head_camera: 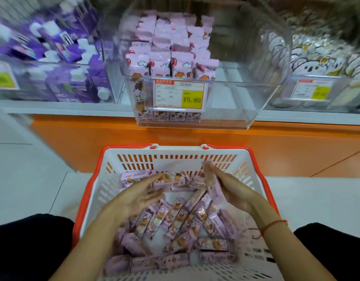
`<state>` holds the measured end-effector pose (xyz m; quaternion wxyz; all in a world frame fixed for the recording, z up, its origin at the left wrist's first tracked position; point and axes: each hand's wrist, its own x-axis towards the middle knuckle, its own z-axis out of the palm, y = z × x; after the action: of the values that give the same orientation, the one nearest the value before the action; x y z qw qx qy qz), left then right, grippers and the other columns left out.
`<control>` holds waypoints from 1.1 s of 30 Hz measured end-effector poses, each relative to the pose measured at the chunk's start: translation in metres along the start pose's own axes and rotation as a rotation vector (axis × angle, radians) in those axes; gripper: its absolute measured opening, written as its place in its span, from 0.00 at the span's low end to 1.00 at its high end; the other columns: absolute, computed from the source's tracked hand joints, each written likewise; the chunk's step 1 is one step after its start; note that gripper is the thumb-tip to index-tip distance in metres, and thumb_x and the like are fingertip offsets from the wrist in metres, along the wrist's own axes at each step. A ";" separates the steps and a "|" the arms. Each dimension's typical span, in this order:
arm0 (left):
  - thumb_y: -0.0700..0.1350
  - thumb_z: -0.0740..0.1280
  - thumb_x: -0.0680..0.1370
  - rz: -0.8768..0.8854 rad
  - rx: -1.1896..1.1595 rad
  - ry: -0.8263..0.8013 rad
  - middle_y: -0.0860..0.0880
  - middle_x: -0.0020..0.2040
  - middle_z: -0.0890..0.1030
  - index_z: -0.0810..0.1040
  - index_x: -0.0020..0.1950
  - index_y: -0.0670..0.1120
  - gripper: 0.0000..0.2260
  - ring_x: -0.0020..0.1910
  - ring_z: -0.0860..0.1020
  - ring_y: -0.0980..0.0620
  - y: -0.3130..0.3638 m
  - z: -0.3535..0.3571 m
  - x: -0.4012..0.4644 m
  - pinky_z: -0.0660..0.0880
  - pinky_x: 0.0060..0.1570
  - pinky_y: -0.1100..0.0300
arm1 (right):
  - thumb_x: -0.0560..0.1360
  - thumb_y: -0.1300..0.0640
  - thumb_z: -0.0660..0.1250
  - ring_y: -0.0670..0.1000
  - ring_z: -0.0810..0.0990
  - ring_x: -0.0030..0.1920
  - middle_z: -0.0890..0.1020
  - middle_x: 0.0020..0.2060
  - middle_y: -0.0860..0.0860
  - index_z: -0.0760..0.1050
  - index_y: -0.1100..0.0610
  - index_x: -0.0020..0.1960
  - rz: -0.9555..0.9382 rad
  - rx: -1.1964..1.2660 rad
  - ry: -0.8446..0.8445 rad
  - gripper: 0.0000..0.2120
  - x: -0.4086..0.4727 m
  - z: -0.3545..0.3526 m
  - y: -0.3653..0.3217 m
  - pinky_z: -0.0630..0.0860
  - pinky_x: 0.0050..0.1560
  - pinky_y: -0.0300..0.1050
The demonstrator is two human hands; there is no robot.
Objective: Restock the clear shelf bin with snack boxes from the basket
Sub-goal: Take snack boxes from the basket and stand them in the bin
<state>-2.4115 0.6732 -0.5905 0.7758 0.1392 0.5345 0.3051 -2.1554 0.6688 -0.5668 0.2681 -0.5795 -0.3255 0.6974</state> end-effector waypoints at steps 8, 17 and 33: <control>0.36 0.80 0.59 0.043 0.015 -0.379 0.41 0.48 0.84 0.83 0.52 0.38 0.22 0.40 0.83 0.47 0.025 0.040 -0.046 0.81 0.40 0.56 | 0.71 0.48 0.72 0.48 0.80 0.52 0.80 0.54 0.51 0.69 0.55 0.65 -0.040 -0.570 -0.138 0.26 -0.047 0.028 -0.074 0.78 0.49 0.43; 0.40 0.66 0.77 0.400 0.403 -0.255 0.53 0.43 0.85 0.75 0.61 0.50 0.13 0.44 0.82 0.58 0.044 0.102 -0.081 0.76 0.38 0.66 | 0.75 0.56 0.67 0.48 0.72 0.36 0.76 0.43 0.54 0.73 0.53 0.54 -0.367 -0.760 -0.149 0.08 -0.113 0.055 -0.144 0.68 0.24 0.34; 0.36 0.55 0.77 0.768 0.260 -0.478 0.53 0.39 0.84 0.78 0.53 0.49 0.15 0.34 0.81 0.58 0.081 0.170 -0.184 0.77 0.39 0.64 | 0.61 0.46 0.76 0.43 0.79 0.40 0.82 0.43 0.52 0.82 0.56 0.51 -0.784 -0.429 -0.019 0.22 -0.198 0.039 -0.201 0.74 0.42 0.37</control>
<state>-2.3268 0.6402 -0.3435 0.6842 0.4891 0.2847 0.4599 -2.1575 0.6439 -0.2836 0.3830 -0.4482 -0.6604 0.4651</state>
